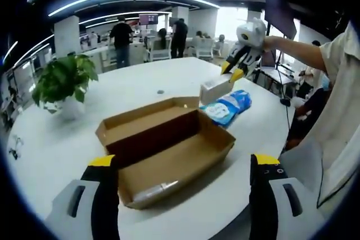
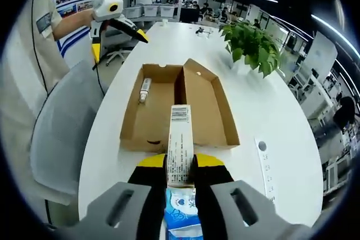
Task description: Operate the shoe box by opening the lid, removing the specified soft item, and placing it in the target area until the item is outside and the box remains undamaged.
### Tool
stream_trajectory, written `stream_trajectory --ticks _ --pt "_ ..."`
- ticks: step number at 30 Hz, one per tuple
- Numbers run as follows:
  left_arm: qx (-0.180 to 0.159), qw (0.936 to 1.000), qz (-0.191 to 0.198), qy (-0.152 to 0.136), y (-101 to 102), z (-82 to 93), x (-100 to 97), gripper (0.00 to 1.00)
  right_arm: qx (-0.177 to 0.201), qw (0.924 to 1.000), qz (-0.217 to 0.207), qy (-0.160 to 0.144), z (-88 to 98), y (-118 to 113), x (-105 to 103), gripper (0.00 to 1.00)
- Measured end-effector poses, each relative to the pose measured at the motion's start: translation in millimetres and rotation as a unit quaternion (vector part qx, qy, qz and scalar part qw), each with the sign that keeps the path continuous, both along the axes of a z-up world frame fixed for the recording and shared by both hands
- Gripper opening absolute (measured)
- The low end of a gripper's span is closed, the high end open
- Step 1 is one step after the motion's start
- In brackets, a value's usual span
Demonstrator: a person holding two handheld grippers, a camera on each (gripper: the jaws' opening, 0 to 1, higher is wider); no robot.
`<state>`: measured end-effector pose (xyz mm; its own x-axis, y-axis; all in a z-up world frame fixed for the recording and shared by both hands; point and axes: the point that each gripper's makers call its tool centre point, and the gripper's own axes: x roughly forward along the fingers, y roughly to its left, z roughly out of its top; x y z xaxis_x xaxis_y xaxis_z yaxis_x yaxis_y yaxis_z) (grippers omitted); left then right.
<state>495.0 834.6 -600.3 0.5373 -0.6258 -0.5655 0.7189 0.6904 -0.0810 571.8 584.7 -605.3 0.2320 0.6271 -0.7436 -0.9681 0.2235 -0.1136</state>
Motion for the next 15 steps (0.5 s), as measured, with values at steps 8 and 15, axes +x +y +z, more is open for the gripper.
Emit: stream_trajectory --ticks 8,15 --pt "0.000 1.0000 -0.007 0.000 1.6 -2.3 -2.0 1.00 -0.020 0.9996 -0.020 -0.002 -4.0 -35.7 8.3 0.15" --pt "0.005 0.9998 -0.011 -0.018 6.8 -3.8 -1.6 1.00 -0.037 0.9986 -0.038 -0.004 -8.9 -69.4 19.4 0.15"
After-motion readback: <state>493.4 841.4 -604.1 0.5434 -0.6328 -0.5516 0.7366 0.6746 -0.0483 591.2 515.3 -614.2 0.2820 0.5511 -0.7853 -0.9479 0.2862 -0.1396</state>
